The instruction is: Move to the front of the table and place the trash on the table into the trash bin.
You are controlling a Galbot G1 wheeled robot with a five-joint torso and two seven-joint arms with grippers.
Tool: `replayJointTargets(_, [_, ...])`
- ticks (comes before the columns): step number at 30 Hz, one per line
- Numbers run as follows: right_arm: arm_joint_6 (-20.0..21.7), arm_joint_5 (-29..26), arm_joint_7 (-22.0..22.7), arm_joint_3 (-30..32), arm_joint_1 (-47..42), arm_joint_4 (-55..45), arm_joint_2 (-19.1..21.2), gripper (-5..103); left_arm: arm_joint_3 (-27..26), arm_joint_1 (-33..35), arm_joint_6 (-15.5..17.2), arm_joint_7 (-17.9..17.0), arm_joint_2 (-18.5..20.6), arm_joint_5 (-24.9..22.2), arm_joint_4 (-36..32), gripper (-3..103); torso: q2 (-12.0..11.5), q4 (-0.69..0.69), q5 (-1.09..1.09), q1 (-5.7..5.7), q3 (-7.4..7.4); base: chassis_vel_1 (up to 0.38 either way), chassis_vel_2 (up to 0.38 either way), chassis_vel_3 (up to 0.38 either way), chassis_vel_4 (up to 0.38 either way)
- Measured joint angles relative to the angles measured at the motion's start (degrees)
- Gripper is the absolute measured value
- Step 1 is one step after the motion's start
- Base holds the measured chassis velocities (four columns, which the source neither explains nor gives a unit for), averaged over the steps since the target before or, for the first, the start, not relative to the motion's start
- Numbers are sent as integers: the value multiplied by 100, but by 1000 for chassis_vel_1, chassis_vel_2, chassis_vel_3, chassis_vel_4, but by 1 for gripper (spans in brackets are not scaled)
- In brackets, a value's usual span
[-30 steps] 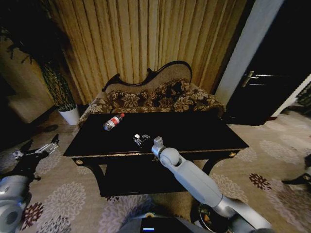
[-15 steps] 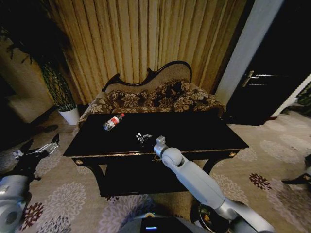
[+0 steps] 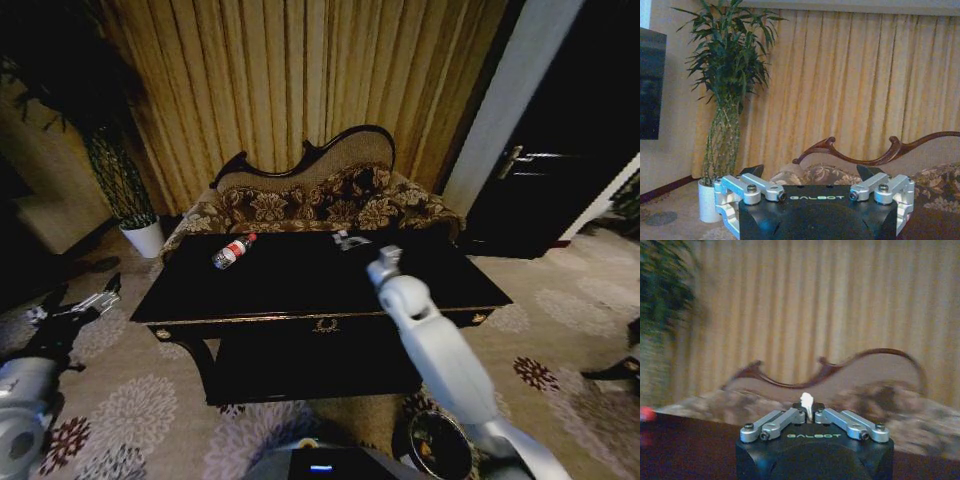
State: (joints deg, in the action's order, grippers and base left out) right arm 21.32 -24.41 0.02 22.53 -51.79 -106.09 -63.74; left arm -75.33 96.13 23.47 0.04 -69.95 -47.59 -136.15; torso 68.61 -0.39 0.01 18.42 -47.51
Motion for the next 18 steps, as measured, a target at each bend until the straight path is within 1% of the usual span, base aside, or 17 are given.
replayJointTargets(2, [-71,82,-1,297,-344,-30,127,4,93,-44,-1,1,43,1,20,100,0,-1,0,0,0,0,0,0,0])
replayJointTargets(4, [-79,91,-1,373,-423,-35,147,4,117,-51,-1,0,54,4,24,100,0,-1,1,0,0,0,0,0,0])
replayJointTargets(8, [-118,80,-1,593,-699,-120,176,4,215,-76,-1,-10,104,15,28,100,0,2,0,0,0,0,0,0,0])
replayJointTargets(10, [-133,41,0,673,-842,-224,185,4,274,-113,-5,-67,131,20,49,100,0,1,-1,0,0,0,0,0,0])
replayJointTargets(11, [-130,-79,-1,703,-936,-335,179,4,317,-144,-13,-123,147,21,68,100,0,1,-2,0,0,0,0,0,0])
replayJointTargets(12, [-130,-79,-1,703,-936,-335,179,4,317,-144,-13,-123,147,21,68,100,0,1,-2,0,0,0,0,0,0])
replayJointTargets(14, [-64,-347,-1,714,-1087,-557,117,4,341,-189,-22,-172,183,24,104,100,0,1,-2,0,0,0,0,0,0])
replayJointTargets(18, [-26,-452,-2,694,-1220,-744,50,4,335,-196,-28,-173,213,21,109,100,-1,2,-1,1,-1,18,-9,-12,19])
